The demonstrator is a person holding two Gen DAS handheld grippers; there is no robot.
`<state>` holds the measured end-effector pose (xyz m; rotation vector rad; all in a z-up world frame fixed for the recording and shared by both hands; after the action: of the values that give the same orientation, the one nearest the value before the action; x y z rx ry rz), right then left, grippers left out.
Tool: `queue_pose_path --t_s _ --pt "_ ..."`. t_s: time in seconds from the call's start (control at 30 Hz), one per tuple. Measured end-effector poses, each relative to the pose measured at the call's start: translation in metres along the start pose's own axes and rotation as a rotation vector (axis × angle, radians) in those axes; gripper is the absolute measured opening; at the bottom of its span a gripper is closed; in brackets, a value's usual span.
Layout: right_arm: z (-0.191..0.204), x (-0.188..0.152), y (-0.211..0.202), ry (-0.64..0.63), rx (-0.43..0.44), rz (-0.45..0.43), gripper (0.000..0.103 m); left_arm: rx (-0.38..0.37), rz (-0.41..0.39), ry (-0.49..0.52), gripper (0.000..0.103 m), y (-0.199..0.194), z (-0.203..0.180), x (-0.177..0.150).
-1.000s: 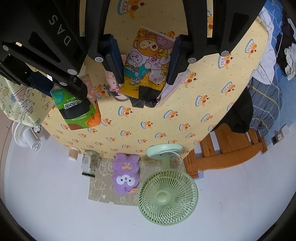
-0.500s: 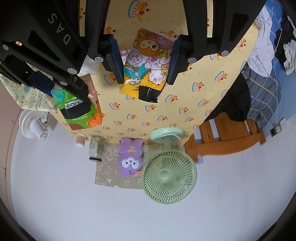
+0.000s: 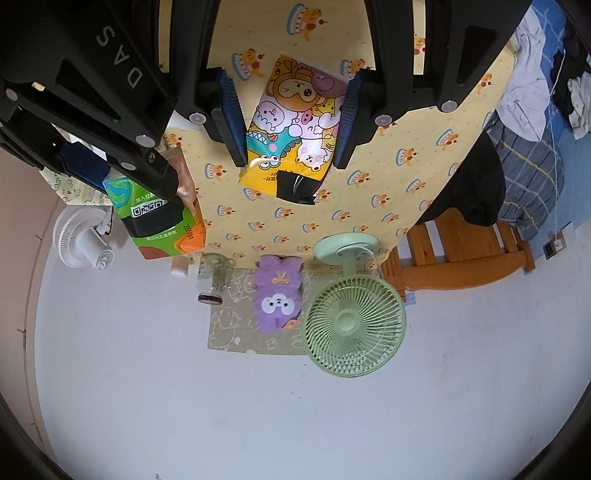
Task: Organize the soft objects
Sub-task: 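Carry the pouch and tissue pack into the paper box and release, then carry the cartoon pouch and green tissue pack into the paper box and release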
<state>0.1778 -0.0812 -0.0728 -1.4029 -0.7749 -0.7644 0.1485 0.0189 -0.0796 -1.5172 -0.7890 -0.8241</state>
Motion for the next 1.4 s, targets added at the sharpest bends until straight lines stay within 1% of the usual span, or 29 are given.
queue_pose_path --t_s 0.27,0.77,1.4 --pt "-0.026 0.005 -0.005 0.017 -0.021 -0.008 0.045 -0.034 -0.003 0.023 0.047 0.001 -0.027 0.004" --pt "-0.071 0.012 -0.002 0.031 -0.035 -0.022 0.045 -0.063 -0.009 0.062 0.047 0.012 -0.073 0.012" --pt "-0.145 0.011 0.001 0.076 -0.111 -0.031 0.045 -0.154 -0.002 0.13 0.047 0.032 -0.145 0.016"
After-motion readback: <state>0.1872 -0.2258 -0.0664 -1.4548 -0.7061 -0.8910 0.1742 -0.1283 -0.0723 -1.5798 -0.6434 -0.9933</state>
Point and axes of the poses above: each gripper's, at about its wrist camera, not at the fingertips, and y roughly the way its jaws point, z to its left, x to its top, the point moved 9 cm from there along y, roughly the way its jaws point, and after that the axes turned 8 degrees about -x, right-handed, at the moved point
